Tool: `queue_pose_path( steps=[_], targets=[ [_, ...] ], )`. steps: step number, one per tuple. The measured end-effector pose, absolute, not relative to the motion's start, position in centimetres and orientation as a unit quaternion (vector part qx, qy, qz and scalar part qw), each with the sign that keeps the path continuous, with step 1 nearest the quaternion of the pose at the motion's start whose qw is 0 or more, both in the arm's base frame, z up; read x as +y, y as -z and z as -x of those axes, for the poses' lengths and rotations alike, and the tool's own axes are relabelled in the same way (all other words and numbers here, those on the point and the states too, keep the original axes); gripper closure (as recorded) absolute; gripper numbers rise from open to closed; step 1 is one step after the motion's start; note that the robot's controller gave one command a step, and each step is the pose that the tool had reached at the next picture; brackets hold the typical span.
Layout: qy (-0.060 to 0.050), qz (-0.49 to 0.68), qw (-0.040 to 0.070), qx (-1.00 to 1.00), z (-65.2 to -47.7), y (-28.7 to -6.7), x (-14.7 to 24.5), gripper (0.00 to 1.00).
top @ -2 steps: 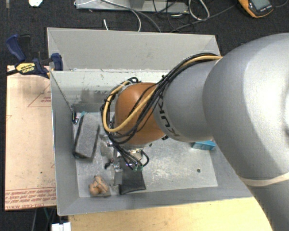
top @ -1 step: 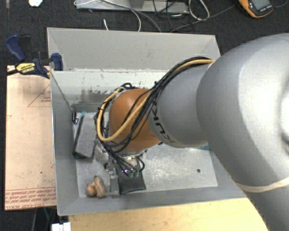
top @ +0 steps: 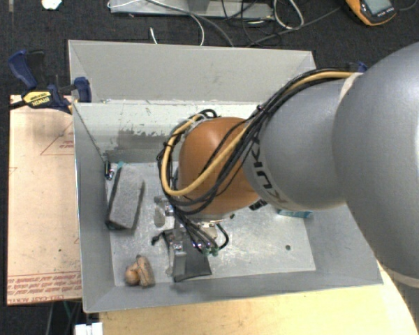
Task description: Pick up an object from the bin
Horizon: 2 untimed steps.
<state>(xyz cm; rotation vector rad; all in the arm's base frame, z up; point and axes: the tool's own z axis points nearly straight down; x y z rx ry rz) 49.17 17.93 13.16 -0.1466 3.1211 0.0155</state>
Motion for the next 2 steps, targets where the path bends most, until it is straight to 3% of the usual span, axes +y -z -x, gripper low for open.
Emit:
queue_pose_path(
  steps=[1, 2],
  targets=[
    [-0.007, 0.044, 0.012, 0.999, -49.3, -16.3, 17.0, 0.0],
    [-0.005, 0.119, 0.011, 0.993, -49.3, -12.4, 14.8, 0.0]
  ],
)
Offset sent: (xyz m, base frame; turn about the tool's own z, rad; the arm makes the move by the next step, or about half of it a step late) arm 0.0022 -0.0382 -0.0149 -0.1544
